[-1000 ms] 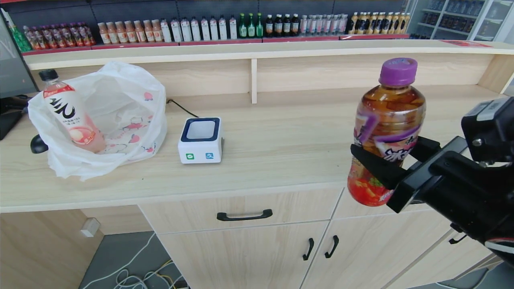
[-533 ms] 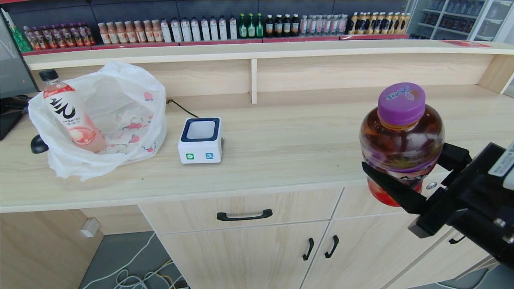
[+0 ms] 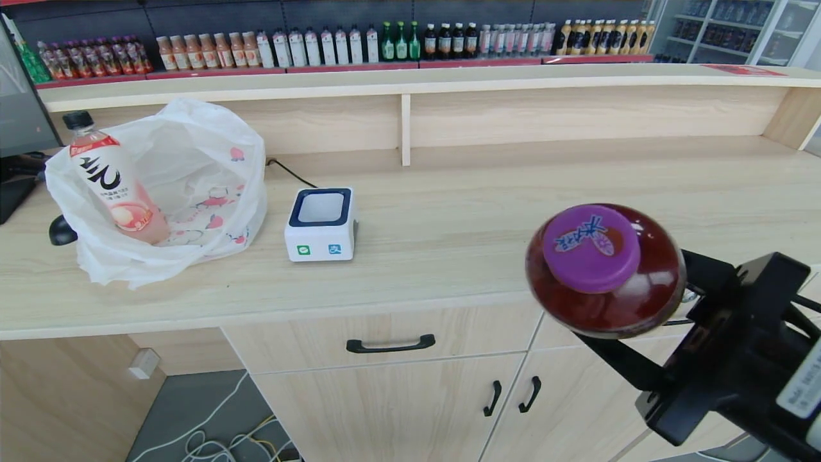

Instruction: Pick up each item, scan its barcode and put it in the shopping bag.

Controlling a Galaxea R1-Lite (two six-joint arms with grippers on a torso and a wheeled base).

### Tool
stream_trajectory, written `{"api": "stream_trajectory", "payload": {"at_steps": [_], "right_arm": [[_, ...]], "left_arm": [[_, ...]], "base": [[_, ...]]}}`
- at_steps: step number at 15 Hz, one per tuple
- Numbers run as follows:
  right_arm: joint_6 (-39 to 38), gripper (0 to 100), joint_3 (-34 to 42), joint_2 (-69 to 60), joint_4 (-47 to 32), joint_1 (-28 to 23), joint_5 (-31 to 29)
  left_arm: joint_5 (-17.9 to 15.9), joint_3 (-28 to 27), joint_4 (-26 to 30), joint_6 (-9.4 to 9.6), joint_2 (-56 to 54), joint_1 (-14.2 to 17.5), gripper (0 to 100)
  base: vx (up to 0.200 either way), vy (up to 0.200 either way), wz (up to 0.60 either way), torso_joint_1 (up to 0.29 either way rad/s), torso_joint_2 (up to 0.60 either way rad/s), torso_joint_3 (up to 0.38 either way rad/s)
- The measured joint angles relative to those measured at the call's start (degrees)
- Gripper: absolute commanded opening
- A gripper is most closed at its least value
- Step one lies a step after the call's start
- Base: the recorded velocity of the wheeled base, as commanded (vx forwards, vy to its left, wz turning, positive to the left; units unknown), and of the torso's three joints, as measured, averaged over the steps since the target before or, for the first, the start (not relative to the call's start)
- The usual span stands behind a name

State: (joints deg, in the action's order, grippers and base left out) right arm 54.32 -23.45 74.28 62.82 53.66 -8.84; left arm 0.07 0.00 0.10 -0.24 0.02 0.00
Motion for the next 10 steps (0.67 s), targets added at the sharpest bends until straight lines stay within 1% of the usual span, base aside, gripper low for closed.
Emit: {"api": "stream_trajectory", "payload": {"at_steps": [3,6,8,10], "right_arm": [[3.71,0,-1.16,1.93,0.02,3.23,0.02],[8.25,0,-0.66,2.88,0.29,6.7,0.0],[11.25,0,0.61,2.88,2.35,7.55,-0.02],[12.9,0,1.82,2.9,2.35,8.11,0.11]], "left_arm": [[-0.02,0.0,0.0,0.0,0.0,0.0,100],[0.0,0.0,-0.02,0.0,0.0,0.0,100],[0.0,0.0,0.0,0.0,0.0,0.0,100],[0.0,0.0,0.0,0.0,0.0,0.0,100]], "base": [[0.0,0.0,0.0,0.0,0.0,0.0],[0.0,0.0,0.0,0.0,0.0,0.0],[0.0,0.0,0.0,0.0,0.0,0.0],[0.0,0.0,0.0,0.0,0.0,0.0]]}}
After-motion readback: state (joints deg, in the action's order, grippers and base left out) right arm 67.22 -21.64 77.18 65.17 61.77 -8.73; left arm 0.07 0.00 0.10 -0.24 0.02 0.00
